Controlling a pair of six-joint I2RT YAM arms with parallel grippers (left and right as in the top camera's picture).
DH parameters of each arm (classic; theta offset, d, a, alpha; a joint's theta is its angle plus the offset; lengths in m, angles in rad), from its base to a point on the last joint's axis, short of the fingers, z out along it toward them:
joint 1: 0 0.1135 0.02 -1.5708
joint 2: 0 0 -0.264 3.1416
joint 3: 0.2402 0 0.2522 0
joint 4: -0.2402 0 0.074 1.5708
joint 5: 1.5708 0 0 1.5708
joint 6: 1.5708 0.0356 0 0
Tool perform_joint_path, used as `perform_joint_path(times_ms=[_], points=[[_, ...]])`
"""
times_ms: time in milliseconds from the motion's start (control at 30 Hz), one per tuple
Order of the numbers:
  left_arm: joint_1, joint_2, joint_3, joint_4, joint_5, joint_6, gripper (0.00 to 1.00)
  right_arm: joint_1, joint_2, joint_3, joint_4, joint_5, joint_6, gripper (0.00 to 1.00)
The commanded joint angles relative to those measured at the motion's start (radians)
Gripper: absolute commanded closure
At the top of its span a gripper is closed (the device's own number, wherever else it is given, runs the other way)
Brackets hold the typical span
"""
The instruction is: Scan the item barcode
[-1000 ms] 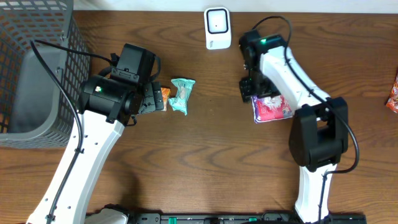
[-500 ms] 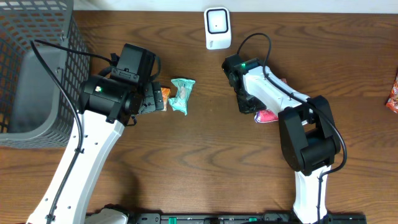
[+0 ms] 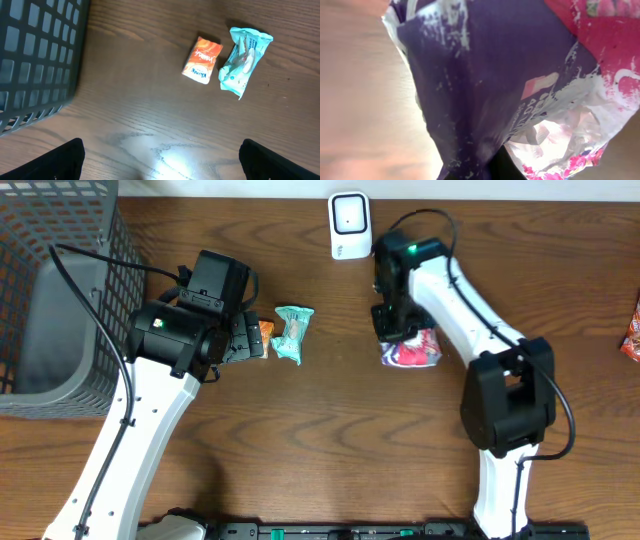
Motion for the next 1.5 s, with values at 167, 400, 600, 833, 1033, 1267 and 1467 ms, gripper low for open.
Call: perform_joint_path(times_ms=[167,400,600,833,1033,1267,1467], points=[[0.005,-0.005,0.008,-0.003,-0.002,-0.009,0.02,-0.145,-0.002,0.019,0.000,-0.786,-0.331,0.99],[0.005,-0.005,0.008,-0.003,-0.002,-0.009,0.02,-0.242,-0.002,-0.034,0.013,-0.985,-0.402,0.99],[0.005,-0.005,0.008,-0.003,-0.002,-0.009,0.02,-0.290,-0.002,-0.218,0.116,-0.985,-0.401,0.99],[0.005,-0.005,0.008,-0.003,-0.002,-0.009,0.02,-0.381,-0.002,-0.334,0.171,-0.732,-0.272,0.95],[0.005,-0.005,0.008,-0.003,-0.002,-0.009,0.02,-0.444,-0.002,-0.264,0.057,-0.447,-0.236,0.80],[0.005,-0.005,0.008,-0.003,-0.002,-0.009,0.02,-0.459,-0.002,-0.194,-0.001,-0.356,-0.213,0.53],[0.005,-0.005,0.008,-0.003,-0.002,-0.009,0.02,-0.452,-0.002,-0.194,-0.001,-0.356,-0.213,0.50]])
